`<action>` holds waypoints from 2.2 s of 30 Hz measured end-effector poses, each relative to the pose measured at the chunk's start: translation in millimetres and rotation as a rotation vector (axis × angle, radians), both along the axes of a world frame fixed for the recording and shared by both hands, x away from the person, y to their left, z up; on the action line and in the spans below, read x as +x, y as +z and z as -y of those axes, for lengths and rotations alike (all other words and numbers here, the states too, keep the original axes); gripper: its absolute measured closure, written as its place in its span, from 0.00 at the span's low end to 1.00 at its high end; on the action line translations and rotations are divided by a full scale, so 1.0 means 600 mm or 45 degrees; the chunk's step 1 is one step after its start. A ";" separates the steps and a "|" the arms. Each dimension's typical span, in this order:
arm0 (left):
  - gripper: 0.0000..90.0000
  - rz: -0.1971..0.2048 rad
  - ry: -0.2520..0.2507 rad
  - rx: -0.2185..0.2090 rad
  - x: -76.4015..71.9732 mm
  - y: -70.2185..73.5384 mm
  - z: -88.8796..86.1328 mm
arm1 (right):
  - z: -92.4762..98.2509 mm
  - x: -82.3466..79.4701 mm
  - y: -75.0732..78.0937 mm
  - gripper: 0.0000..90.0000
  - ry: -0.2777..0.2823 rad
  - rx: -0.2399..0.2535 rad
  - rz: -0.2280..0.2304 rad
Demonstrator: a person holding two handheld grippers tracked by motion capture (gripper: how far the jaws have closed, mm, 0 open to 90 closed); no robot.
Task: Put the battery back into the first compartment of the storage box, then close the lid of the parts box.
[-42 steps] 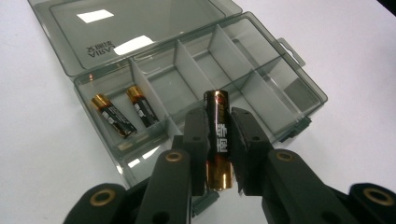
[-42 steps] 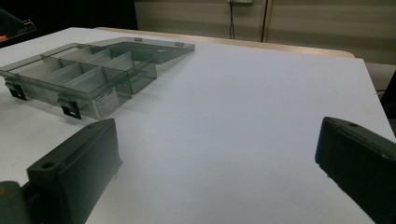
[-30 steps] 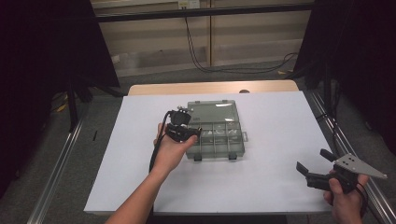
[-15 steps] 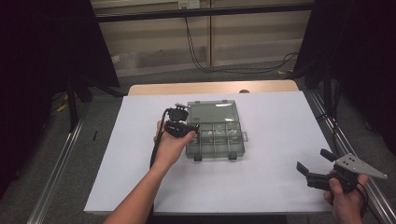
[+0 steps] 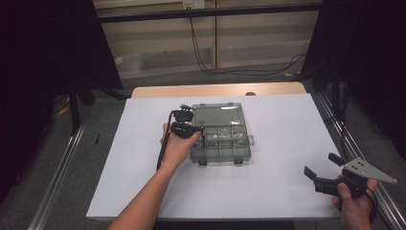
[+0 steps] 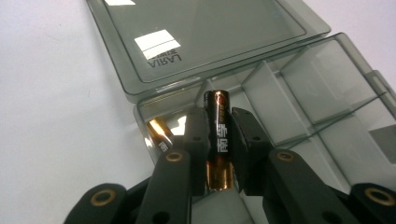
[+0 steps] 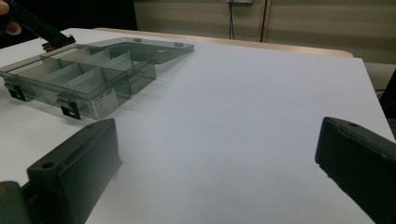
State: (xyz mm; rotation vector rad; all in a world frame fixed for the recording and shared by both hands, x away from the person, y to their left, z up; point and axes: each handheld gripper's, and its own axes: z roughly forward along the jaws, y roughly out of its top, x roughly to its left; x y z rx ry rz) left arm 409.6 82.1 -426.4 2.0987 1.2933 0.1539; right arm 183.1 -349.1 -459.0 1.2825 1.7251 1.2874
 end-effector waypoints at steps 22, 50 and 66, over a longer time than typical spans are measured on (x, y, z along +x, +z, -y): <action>0.00 -0.050 -0.100 -0.253 0.005 0.005 -0.031 | -0.004 0.005 -0.002 0.00 -0.003 -0.011 -0.005; 0.03 0.050 -0.039 -0.272 0.020 0.007 -0.072 | -0.049 0.048 0.049 0.00 0.052 -0.017 0.036; 0.04 0.034 -0.004 -0.309 0.044 0.001 -0.088 | -0.099 0.124 0.094 0.00 0.106 -0.010 0.062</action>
